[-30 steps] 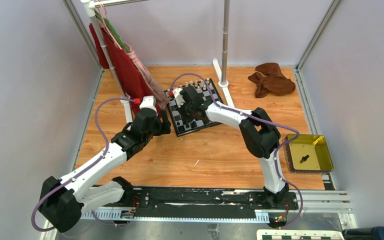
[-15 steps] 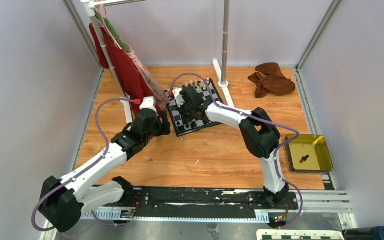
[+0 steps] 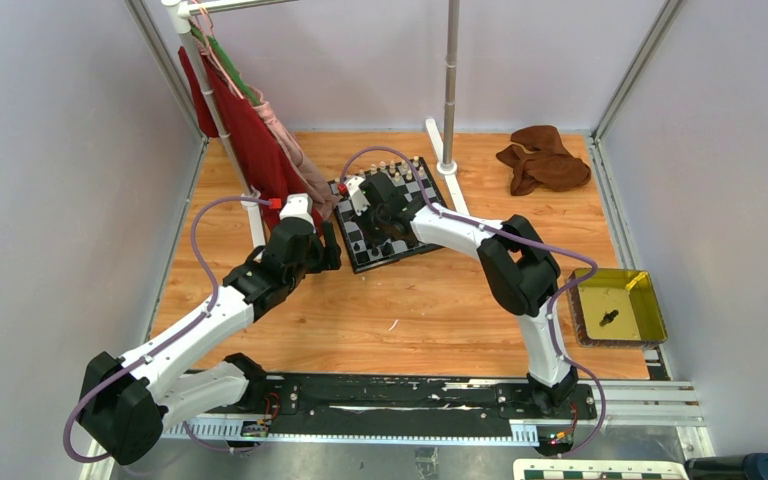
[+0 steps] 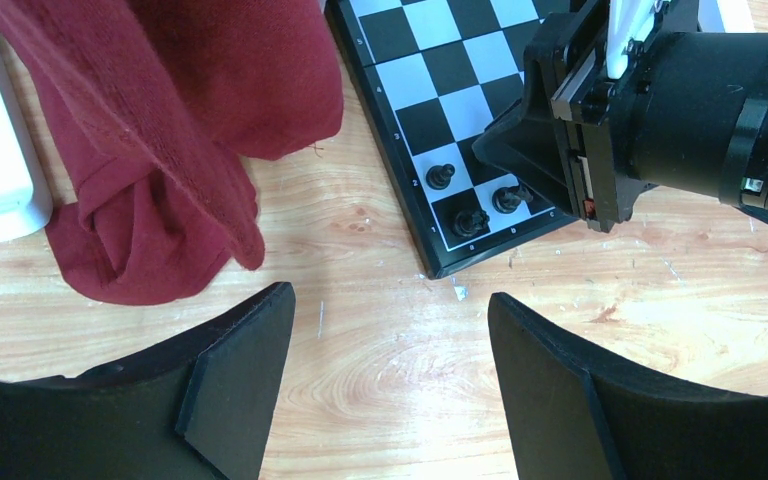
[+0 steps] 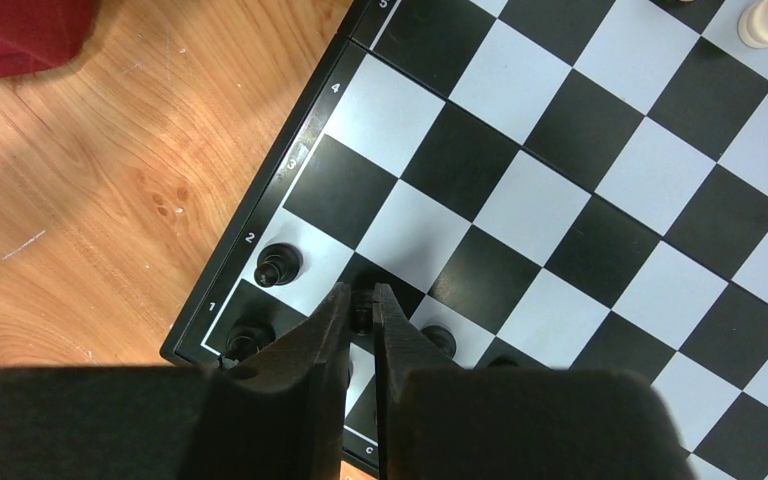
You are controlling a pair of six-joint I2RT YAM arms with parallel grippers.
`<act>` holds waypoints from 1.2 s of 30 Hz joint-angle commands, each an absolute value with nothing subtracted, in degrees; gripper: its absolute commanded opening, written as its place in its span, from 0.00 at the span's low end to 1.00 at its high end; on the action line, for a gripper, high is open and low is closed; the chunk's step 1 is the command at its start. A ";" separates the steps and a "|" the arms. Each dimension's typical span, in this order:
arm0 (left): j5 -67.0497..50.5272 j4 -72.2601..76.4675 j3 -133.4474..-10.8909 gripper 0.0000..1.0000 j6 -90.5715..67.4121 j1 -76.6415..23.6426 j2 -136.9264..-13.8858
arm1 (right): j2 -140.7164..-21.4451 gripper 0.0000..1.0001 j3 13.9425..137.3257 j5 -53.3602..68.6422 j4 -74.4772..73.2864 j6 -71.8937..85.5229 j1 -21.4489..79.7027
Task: Set up the chess pieces on the board
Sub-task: Place the chess piece on the chessboard.
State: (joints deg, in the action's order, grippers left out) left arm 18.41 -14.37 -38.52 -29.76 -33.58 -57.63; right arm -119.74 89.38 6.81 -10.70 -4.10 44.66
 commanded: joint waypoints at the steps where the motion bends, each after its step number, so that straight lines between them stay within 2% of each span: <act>1: 18.37 -14.16 -37.48 0.76 -29.15 -34.08 -57.53 | -121.01 0.16 89.70 5.70 -11.64 -3.34 45.48; 13: 18.37 -14.33 -37.14 0.76 -29.79 -34.10 -56.99 | -120.94 0.24 89.86 5.96 -12.13 -3.25 45.53; 25: 19.19 -15.49 -38.08 0.76 -29.86 -34.09 -55.78 | -120.04 0.25 93.58 5.65 -13.67 -3.90 45.53; 36: 20.77 -18.95 -41.83 0.77 -28.75 -34.10 -54.26 | -115.42 0.27 99.62 -3.01 -19.68 -4.14 44.70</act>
State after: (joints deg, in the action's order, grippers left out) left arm 19.22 -17.08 -38.79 -29.74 -33.58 -55.18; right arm -119.46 98.56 2.79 -15.40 -4.16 44.66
